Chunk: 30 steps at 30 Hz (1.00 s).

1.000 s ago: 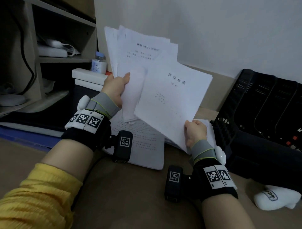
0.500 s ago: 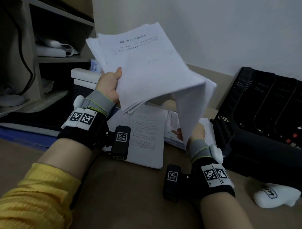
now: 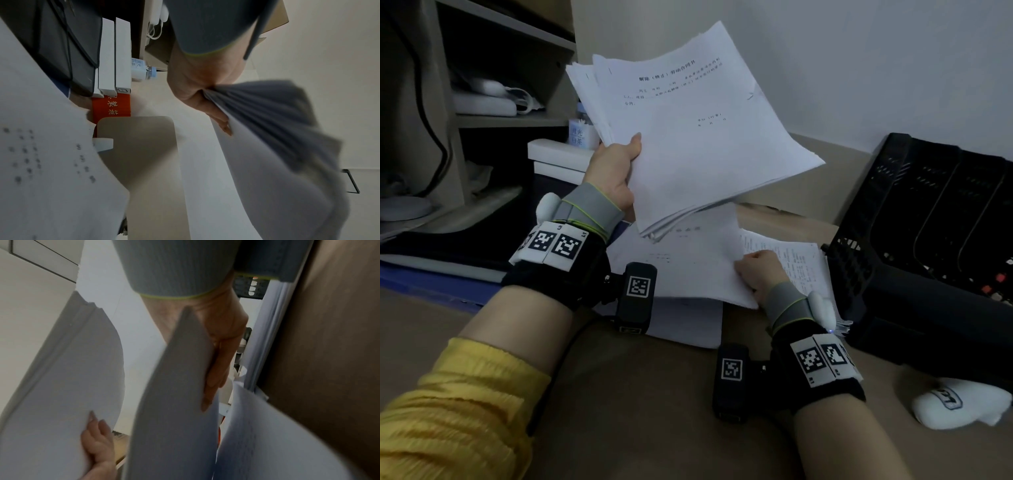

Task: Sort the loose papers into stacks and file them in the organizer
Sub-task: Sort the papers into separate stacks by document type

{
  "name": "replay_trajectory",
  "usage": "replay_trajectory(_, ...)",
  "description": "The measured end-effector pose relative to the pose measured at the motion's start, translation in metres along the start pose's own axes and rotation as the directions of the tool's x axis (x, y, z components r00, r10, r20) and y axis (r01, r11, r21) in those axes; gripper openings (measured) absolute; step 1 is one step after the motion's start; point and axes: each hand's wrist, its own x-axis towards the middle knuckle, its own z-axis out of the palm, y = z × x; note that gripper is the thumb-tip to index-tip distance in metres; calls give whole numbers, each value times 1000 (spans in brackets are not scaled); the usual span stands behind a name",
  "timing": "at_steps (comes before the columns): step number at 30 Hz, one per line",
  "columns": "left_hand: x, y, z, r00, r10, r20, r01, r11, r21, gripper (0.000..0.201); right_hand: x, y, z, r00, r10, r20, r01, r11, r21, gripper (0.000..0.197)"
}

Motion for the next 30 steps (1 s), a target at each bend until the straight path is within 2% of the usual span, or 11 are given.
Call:
replay_trajectory(5, -3, -1, 3, 1000, -2, 0, 2, 1000, -14, 37, -12, -5, 12, 978, 79, 194, -79, 997, -9, 23)
replay_trajectory(8, -4, -3, 4, 1000, -9, 3, 10, 1000, -8, 37, -16, -7, 12, 961, 119, 251, -110, 993, -48, 26)
replay_trajectory(11, -7, -5, 5, 1000, -1, -3, 1, 1000, 24, 43, -19, -7, 11, 963, 112, 244, -106, 994, -38, 29)
replay_trajectory(14, -9, -4, 5, 1000, 10, -17, -9, 999, 32, 48, -21, -10, 7, 974, 93, 206, -108, 992, 65, 19)
replay_trajectory(16, -9, -4, 6, 1000, 8, -19, -8, 999, 32, 49, -23, -11, 6, 970, 105, 218, -128, 987, 93, 22)
replay_trajectory(18, -12, -4, 7, 1000, 11, -17, -10, 999, 45, 50, -25, -11, 7, 957, 128, 260, -148, 987, 58, 20)
replay_trajectory(20, -14, -4, 8, 1000, 9, -20, -8, 999, 51, 49, -27, -11, 8, 942, 146, 302, -152, 988, -4, 7)
replay_trajectory(22, -17, -3, 8, 1000, 6, -21, -5, 999, 50, 49, -28, -11, 8, 942, 154, 300, -133, 987, -90, 2)
replay_trajectory(25, -21, -2, 9, 1000, 17, -23, -15, 995, 97, 49, -28, -11, 4, 952, 130, 276, -89, 984, -155, 18)
replay_trajectory(28, -23, -4, 8, 993, 95, -70, -79, 977, 197, 36, -23, -12, -3, 975, 93, 203, -29, 955, -295, 36)
replay_trajectory(30, -25, -3, 6, 989, 122, -85, -105, 976, 189, 31, -19, -12, -9, 985, 58, 164, -12, 964, -267, 39)
